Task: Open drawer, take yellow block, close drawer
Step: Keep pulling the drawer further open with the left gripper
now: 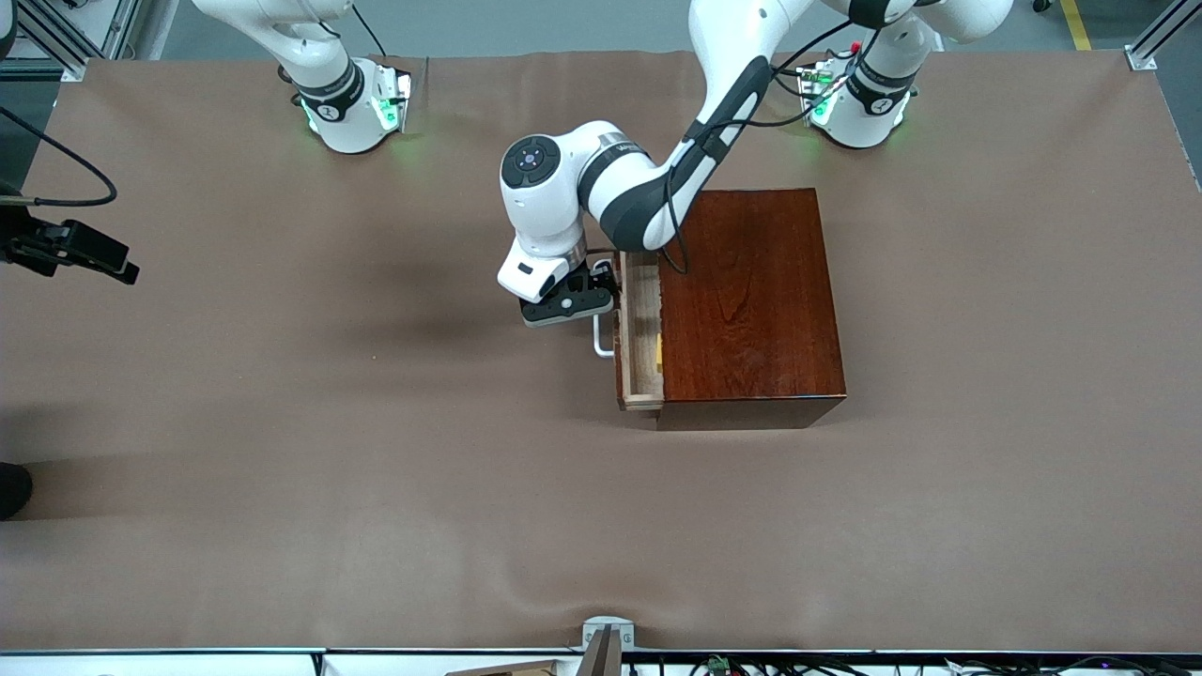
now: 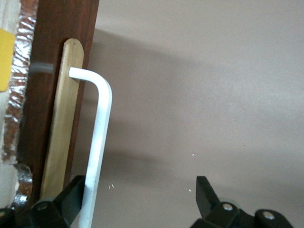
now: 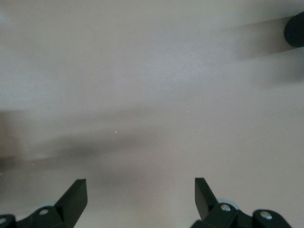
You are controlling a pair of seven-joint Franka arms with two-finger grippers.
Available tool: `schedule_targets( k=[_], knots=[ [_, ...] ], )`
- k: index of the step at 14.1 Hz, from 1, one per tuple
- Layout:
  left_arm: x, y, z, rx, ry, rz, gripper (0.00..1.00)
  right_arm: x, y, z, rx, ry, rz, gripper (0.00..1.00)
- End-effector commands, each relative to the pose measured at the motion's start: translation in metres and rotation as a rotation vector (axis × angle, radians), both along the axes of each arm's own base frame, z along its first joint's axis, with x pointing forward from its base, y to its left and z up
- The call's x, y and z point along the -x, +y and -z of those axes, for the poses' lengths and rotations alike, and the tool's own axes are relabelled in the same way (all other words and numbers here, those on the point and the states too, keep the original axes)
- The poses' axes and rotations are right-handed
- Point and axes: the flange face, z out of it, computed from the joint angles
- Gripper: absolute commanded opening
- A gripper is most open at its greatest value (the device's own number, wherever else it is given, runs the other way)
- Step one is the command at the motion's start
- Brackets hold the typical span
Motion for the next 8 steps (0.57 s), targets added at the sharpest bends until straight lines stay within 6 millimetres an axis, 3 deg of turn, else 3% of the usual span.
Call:
schedule_targets(
  k=[1,8],
  knots=[
    [-0.0009,-0.029,-0.0047,0.138,-0.104,0.034,1.0,0.0031,0.0025,-0.0053,0.012,-0.007,-0.002,1.0],
    [-0.0083,-0.0293,-0.012,0.173,-0.139,0.087,1.0,0.0031,0.0025,-0.0053,0.012,-0.007,-0.002,1.0]
  ],
)
